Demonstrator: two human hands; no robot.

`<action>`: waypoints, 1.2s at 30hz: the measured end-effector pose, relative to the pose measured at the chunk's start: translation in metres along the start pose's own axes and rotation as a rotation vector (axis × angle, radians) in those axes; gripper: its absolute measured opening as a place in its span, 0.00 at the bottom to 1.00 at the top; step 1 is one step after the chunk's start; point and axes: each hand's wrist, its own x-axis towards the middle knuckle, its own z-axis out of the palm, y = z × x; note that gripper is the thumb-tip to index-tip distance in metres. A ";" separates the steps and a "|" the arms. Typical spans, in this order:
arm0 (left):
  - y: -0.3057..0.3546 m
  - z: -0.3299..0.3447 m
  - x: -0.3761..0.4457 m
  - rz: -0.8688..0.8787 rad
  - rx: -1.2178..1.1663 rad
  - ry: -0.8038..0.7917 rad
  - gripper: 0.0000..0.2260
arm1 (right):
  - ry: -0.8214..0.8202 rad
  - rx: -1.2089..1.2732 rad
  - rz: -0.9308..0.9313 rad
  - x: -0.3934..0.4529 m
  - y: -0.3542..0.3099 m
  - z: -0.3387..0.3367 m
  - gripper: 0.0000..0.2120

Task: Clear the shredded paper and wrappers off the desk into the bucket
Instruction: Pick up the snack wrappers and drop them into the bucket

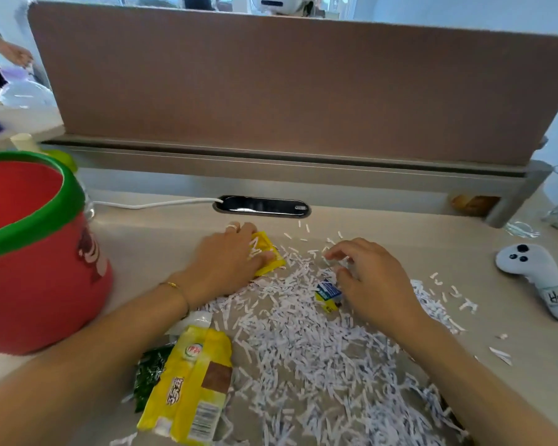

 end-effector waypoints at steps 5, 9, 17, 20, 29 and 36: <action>-0.006 -0.023 -0.002 -0.105 -0.105 0.160 0.18 | -0.094 -0.195 -0.027 -0.012 -0.008 0.003 0.21; -0.003 -0.043 -0.015 -0.166 -0.258 0.221 0.16 | -0.110 -0.249 -0.044 -0.015 -0.016 0.009 0.23; 0.019 -0.067 -0.058 -0.246 -0.421 0.211 0.22 | 0.015 0.158 0.111 -0.014 -0.024 0.008 0.05; 0.029 -0.079 -0.068 -0.247 -0.438 0.211 0.22 | 0.087 0.268 0.125 -0.019 -0.030 -0.007 0.05; 0.038 -0.131 -0.082 -0.269 -0.442 0.197 0.22 | 0.138 0.410 0.143 -0.033 -0.058 -0.063 0.05; -0.003 -0.190 -0.070 -0.302 -0.457 0.294 0.23 | 0.079 0.541 0.038 0.003 -0.106 -0.085 0.06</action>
